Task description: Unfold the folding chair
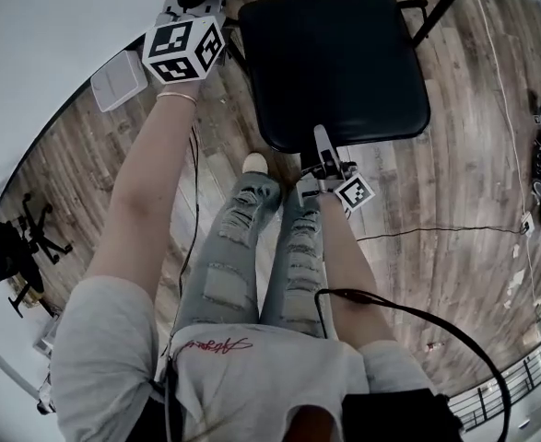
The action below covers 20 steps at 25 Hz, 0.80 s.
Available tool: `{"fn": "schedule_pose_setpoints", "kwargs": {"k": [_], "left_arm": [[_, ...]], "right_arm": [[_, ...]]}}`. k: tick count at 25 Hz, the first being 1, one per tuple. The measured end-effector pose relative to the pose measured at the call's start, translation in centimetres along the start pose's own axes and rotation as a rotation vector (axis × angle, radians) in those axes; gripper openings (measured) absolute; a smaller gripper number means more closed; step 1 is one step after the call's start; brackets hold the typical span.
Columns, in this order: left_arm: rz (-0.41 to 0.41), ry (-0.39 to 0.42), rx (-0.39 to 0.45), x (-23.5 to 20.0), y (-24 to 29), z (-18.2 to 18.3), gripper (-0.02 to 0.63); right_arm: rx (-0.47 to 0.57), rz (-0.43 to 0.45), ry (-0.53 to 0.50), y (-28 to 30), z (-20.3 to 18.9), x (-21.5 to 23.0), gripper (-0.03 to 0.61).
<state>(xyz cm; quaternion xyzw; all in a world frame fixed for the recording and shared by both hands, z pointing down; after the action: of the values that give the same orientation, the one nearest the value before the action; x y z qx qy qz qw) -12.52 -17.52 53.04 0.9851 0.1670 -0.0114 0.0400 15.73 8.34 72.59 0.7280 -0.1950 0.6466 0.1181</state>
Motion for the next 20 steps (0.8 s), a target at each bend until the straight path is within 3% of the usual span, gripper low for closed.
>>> {"fn": "schedule_pose_setpoints", "kwargs": {"k": [4,10,13,15,16,18,20], "left_arm": [[-0.048,-0.007,-0.014,-1.7,2.9,-1.1,0.015],[-0.15,-0.111,-0.059,-3.3,5.1,-3.5,0.015],[-0.201,-0.14,-0.026,-3.6,5.0,-3.6,0.017],[-0.189,-0.129,0.023,-3.9,4.4,-3.6,0.017],[-0.171,-0.111,0.052,-4.2,3.7,-3.6,0.044],[-0.136,-0.063,0.099,-4.7,2.0,-3.7,0.205],[-0.115,-0.005,0.133,-4.7,-0.5,-3.8,0.21]], "right_arm": [[0.027,0.002,-0.021,-0.2,-0.8,1.6,0.155],[0.029,-0.011,-0.038,-0.6,-2.0,3.9,0.189],[0.032,-0.012,-0.044,-0.6,-2.6,5.1,0.189],[0.038,-0.017,-0.053,-0.7,-2.9,5.8,0.219],[0.042,-0.022,-0.06,-0.9,-3.1,6.1,0.234],[0.058,-0.047,-0.085,-1.3,-3.3,6.3,0.242],[0.069,-0.1,-0.12,-2.3,-3.4,6.0,0.244]]}}
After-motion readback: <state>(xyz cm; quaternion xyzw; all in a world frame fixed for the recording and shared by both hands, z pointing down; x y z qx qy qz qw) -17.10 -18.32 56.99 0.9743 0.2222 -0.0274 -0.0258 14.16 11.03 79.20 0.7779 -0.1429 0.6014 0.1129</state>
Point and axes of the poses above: the fingertips, and each gripper's own axes: y forward along the fingers, x to its right, z out of its top, the point moved 10 cm from there along -y, backward along the fingers, and after that the axes turned 5 degrees about x, right-handed, at the moved point
